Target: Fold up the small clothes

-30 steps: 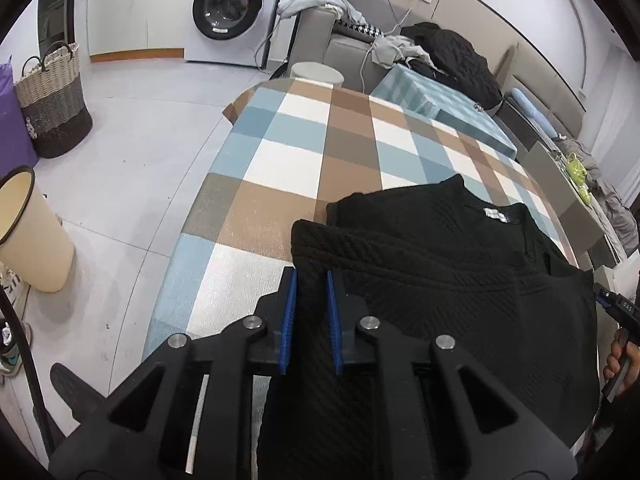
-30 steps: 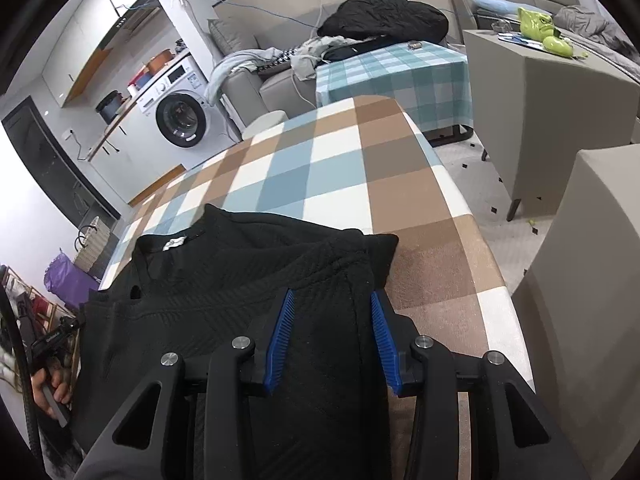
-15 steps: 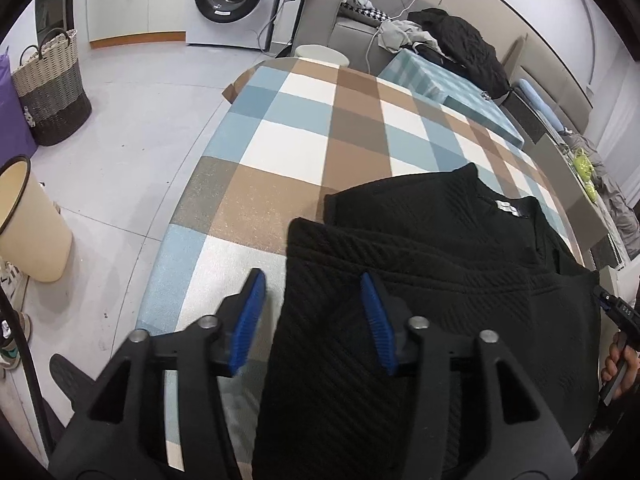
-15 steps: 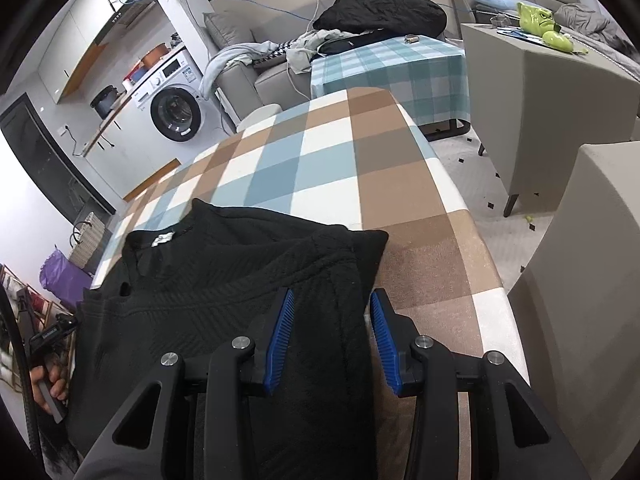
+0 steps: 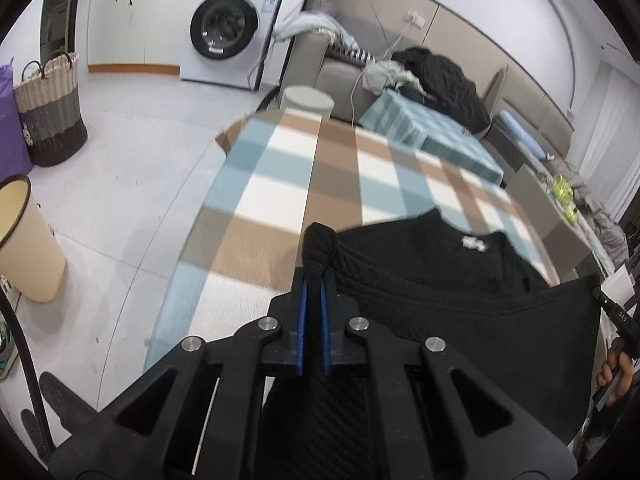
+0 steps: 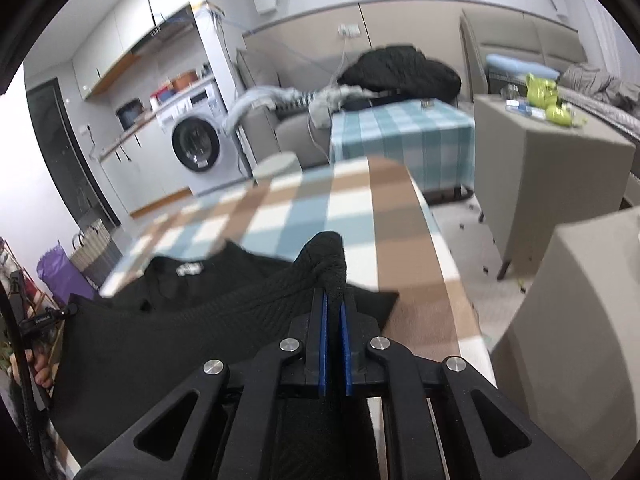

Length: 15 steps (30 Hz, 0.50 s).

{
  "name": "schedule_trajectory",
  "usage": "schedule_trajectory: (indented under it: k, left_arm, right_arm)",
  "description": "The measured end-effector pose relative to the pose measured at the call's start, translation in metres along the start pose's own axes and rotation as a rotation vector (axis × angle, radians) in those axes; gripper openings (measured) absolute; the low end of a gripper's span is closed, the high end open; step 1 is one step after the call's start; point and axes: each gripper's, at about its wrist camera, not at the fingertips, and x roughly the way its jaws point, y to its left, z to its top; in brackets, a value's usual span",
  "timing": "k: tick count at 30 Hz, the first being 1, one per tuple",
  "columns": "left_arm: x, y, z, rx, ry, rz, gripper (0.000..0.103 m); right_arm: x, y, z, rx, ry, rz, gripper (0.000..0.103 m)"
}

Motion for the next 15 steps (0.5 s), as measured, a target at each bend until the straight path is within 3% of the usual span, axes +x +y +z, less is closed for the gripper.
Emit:
schedule_trajectory:
  k: [8,15]
  left_arm:
    - [-0.001,-0.005,0.049,-0.002,-0.068,0.022,0.003]
    - [0.058,-0.002,0.053,0.010,0.046,0.086,0.004]
  right_arm:
    - [0.020,0.004,0.051,0.049,-0.068,-0.010,0.005]
    - [0.091,-0.003,0.048,0.057,0.071,-0.090,0.005]
